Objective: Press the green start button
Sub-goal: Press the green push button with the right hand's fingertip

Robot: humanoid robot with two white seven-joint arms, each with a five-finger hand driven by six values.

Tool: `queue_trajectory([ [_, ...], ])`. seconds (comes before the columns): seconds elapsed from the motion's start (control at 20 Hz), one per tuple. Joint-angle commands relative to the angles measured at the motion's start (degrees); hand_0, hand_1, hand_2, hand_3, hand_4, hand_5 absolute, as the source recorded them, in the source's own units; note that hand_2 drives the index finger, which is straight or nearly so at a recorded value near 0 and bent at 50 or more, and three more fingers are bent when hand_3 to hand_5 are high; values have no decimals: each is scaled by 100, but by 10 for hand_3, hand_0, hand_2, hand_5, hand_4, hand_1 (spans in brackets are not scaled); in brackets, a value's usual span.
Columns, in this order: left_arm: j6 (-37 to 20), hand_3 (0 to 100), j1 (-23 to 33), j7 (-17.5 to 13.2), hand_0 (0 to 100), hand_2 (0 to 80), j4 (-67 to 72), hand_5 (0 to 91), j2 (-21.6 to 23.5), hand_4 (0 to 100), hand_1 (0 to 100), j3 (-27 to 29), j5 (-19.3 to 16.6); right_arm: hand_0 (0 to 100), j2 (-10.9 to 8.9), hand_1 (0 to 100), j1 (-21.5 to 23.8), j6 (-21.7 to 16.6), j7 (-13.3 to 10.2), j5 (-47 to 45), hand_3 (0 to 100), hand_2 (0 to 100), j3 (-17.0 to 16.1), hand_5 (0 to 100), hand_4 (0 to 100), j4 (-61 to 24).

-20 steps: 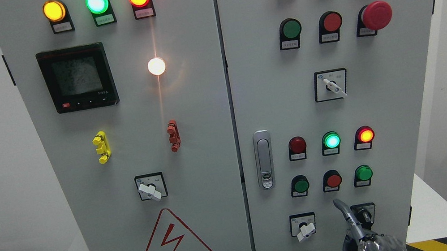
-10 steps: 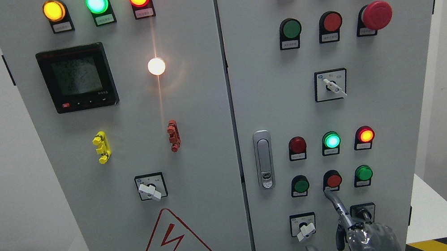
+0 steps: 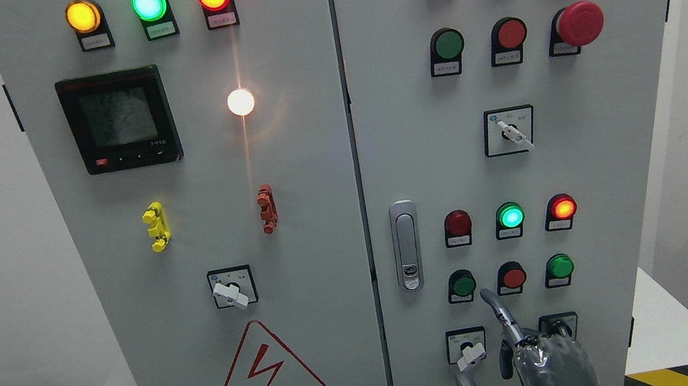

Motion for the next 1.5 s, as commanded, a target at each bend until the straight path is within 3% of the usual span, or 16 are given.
queue_trajectory([
  [0.0,3,0,-132,-5,120,0,-158,0,-1,0,556,0,0,396,5,328,-187,4,28,10,881,0,63,1000,864,448],
  [0.45,3,0,-132,-5,120,0,-158,0,-2,0,556,0,0,409,14,329,-468,21,28,10,883,0,63,1000,863,782],
  [1.45,3,0,-132,-5,120,0,-158,0,7,0,556,0,0,464,14,347,-459,-5,2,-69,876,0,63,1000,848,633],
])
